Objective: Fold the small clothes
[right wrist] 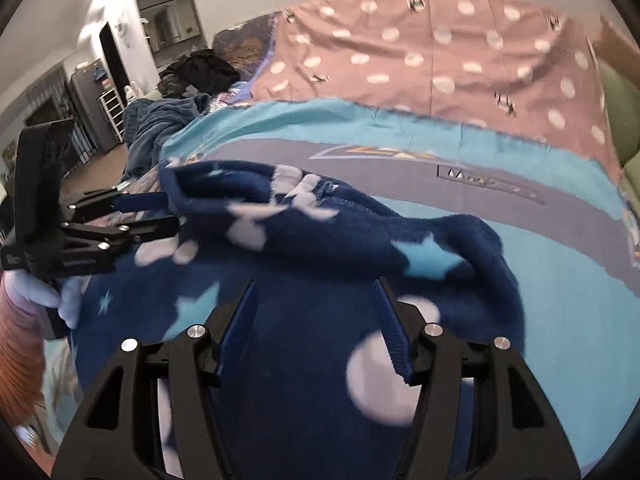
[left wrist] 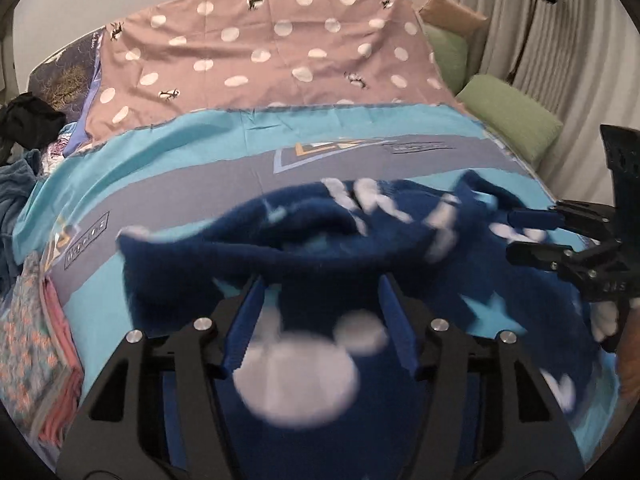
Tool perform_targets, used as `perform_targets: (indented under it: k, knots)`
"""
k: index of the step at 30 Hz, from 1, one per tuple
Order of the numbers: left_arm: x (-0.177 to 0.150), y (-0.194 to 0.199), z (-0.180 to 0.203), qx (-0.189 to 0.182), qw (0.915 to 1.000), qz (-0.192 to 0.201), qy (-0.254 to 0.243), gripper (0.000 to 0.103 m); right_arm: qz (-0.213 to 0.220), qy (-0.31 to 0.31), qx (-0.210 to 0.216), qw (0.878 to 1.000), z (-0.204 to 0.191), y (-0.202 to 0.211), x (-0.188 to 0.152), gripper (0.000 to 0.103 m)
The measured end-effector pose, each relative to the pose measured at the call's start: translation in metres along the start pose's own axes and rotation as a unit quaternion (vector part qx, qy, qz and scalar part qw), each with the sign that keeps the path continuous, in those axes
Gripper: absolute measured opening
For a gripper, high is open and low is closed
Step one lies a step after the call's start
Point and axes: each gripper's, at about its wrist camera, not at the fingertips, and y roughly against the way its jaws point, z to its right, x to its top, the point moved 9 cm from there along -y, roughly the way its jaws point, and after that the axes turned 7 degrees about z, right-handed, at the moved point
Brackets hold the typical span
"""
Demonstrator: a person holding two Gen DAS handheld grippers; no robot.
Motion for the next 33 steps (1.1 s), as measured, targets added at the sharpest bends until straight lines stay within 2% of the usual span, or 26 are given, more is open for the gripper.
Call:
perform_targets:
  k: [1,2,3,4,5,6,7,8,10,14,17,19,22,24,26,29,31,32,33]
  knots:
    - [-0.001,-0.015,-0.012,0.035,0.9993,-0.005,-0.011,0.062,-0.008,-0.012,-0.031,0.999,0.016,-0.014,0.0,0.06]
    - [-0.007,-0.03,-0.028,0.071,0.9973,-0.017,-0.012,0.07,-0.011,-0.024,-0.087,0.996,0.041,-0.029,-0.003,0.06]
    - [-0.014,-0.042,-0.039,0.079,0.9964,-0.03,0.006,0.076,-0.013,-0.043,-0.109,0.993,0.057,-0.039,-0.01,0.06]
    - [-0.025,-0.056,-0.053,0.05,0.9947,-0.051,0.073,0.076,-0.016,-0.084,-0.09,0.992,0.07,-0.049,-0.017,0.061]
    - [-0.029,-0.059,-0.061,0.017,0.9902,-0.052,0.128,0.076,-0.004,-0.137,-0.055,0.989,0.08,-0.049,-0.019,0.06]
    - [-0.028,-0.052,-0.074,0.013,0.9853,-0.036,0.166,0.076,0.011,-0.154,-0.055,0.987,0.085,-0.042,-0.017,0.056]
    - [-0.029,-0.048,-0.08,0.023,0.9833,-0.028,0.178,0.075,0.029,-0.165,-0.078,0.983,0.092,-0.033,-0.017,0.051]
    - [-0.032,-0.044,-0.086,0.031,0.9802,-0.021,0.194,0.074,0.043,-0.173,-0.096,0.979,0.098,-0.027,-0.02,0.051]
    - [-0.034,-0.044,-0.088,0.028,0.9783,-0.016,0.205,0.074,0.047,-0.18,-0.088,0.979,0.098,-0.025,-0.022,0.05]
    - [-0.031,-0.042,-0.082,0.061,0.9826,-0.015,0.175,0.074,0.063,-0.192,-0.087,0.976,0.098,-0.015,-0.021,0.05]
    - [-0.015,-0.023,-0.079,0.065,0.986,0.02,0.152,0.069,0.086,-0.187,-0.082,0.975,0.098,0.003,-0.007,0.052]
    - [0.001,-0.003,-0.069,0.049,0.9902,0.05,0.121,0.069,0.084,-0.143,-0.077,0.983,0.087,0.009,0.007,0.052]
    - [0.02,0.003,-0.056,0.052,0.9949,0.056,0.066,0.068,0.061,-0.052,-0.084,0.993,0.069,-0.003,0.03,0.052]
    - [0.033,-0.012,-0.043,0.034,0.9978,0.037,0.044,0.064,0.035,-0.02,-0.064,0.997,0.051,-0.022,0.039,0.052]
    - [0.036,-0.033,-0.027,0.006,0.9996,0.008,0.028,0.064,-0.001,-0.015,-0.042,0.999,0.035,-0.047,0.041,0.052]
    - [0.018,-0.07,-0.001,-0.015,0.9985,-0.05,-0.014,0.065,-0.036,-0.02,-0.032,0.999,0.026,-0.076,0.029,0.057]
    - [0.004,-0.084,0.008,-0.01,0.9977,-0.058,-0.032,0.065,-0.04,-0.025,-0.039,0.998,0.028,-0.088,0.016,0.057]
    - [0.002,-0.085,0.01,-0.017,0.998,-0.055,-0.027,0.061,-0.031,-0.034,-0.029,0.999,0.028,-0.086,0.014,0.048]
    - [0.003,-0.084,0.011,-0.022,0.9981,-0.052,-0.027,0.049,-0.022,-0.038,-0.021,0.999,0.027,-0.083,0.017,0.036]
